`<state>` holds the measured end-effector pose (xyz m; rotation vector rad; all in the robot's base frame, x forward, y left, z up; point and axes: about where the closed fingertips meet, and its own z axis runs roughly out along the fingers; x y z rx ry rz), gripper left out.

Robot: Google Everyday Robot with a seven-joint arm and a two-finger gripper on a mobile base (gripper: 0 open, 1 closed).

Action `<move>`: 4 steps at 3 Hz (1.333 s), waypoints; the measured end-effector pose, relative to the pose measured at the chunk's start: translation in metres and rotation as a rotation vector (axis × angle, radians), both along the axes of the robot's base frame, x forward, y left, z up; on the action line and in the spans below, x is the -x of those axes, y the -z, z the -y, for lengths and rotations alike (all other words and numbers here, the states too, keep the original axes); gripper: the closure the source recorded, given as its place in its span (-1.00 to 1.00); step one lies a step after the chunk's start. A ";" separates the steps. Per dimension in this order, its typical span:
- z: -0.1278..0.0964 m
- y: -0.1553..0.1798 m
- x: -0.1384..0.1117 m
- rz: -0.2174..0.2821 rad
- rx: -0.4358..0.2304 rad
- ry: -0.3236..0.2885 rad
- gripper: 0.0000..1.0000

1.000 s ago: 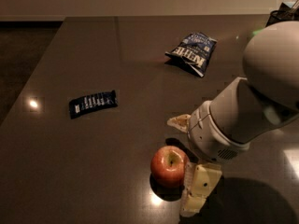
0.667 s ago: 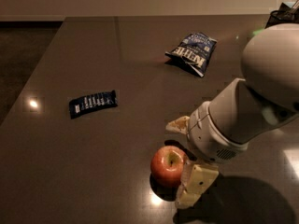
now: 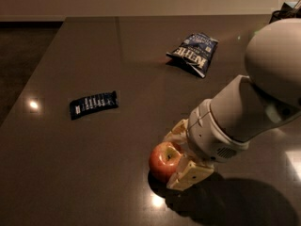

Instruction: Move apple near blue chip bag

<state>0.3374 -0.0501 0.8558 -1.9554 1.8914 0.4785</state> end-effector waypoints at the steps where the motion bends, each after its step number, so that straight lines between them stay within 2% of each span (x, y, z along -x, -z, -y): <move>1: 0.007 -0.021 -0.024 0.030 -0.011 0.064 0.83; 2: 0.033 -0.043 -0.079 0.097 0.011 0.183 1.00; 3: 0.073 -0.052 -0.142 0.175 0.062 0.296 1.00; 4: 0.096 -0.052 -0.176 0.210 0.097 0.355 1.00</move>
Offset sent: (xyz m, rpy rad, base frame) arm 0.1072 -0.0511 0.0574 -0.0263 -0.1307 -0.2553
